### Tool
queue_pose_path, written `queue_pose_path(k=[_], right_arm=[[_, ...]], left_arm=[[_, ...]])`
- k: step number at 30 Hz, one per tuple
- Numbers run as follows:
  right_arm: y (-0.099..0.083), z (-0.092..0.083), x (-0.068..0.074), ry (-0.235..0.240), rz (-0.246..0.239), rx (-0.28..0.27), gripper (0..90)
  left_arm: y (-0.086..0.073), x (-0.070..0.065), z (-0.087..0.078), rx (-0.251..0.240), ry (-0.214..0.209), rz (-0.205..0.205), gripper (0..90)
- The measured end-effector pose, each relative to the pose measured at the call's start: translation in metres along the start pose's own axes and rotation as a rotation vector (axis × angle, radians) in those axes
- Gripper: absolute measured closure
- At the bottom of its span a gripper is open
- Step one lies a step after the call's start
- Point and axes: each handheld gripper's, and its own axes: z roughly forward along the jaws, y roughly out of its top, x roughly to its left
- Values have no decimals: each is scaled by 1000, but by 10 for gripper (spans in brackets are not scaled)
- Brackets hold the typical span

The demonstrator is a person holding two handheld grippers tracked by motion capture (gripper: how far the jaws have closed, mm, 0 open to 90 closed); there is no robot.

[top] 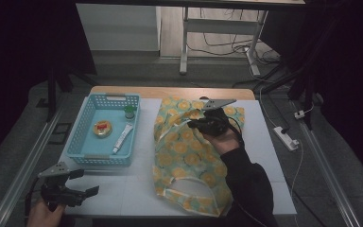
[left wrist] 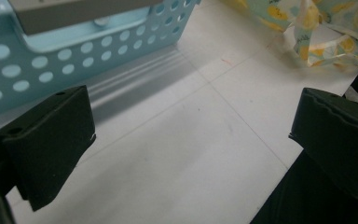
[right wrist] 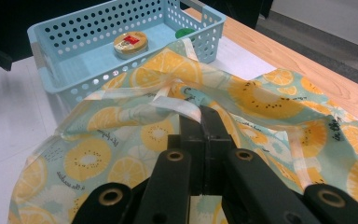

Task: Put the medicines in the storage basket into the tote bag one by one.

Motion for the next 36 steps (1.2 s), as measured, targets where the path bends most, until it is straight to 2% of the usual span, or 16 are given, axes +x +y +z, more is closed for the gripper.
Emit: queue_pose_path(k=[5,10,14,17,22,24,32,36], right_arm=[[0,1,-1,-1,2,1,900],[-1,1,-1,-3,5,4,900],[-1,1,-1,-3,5,4,900],[-1,1,-2,-3,5,6,900],[-2,2,-2,-3,6,6,900],[-2,2,-2,-3,6,8,900],[-2,4,-1,-4,3,10,900],[-2,3,-1,-7,0,9,900]], left_arm=[[8,1,-6,-41,-15,-1,0],[20,2,-9,-37,14,-11,0],[29,5,-6,-22,42,8,1],[35,9,-5,-18,63,7,6],[45,22,-2,-27,95,-19,3],[50,27,-1,-10,88,-31,6],[74,41,8,25,56,-15,0],[87,46,13,34,70,10,0]])
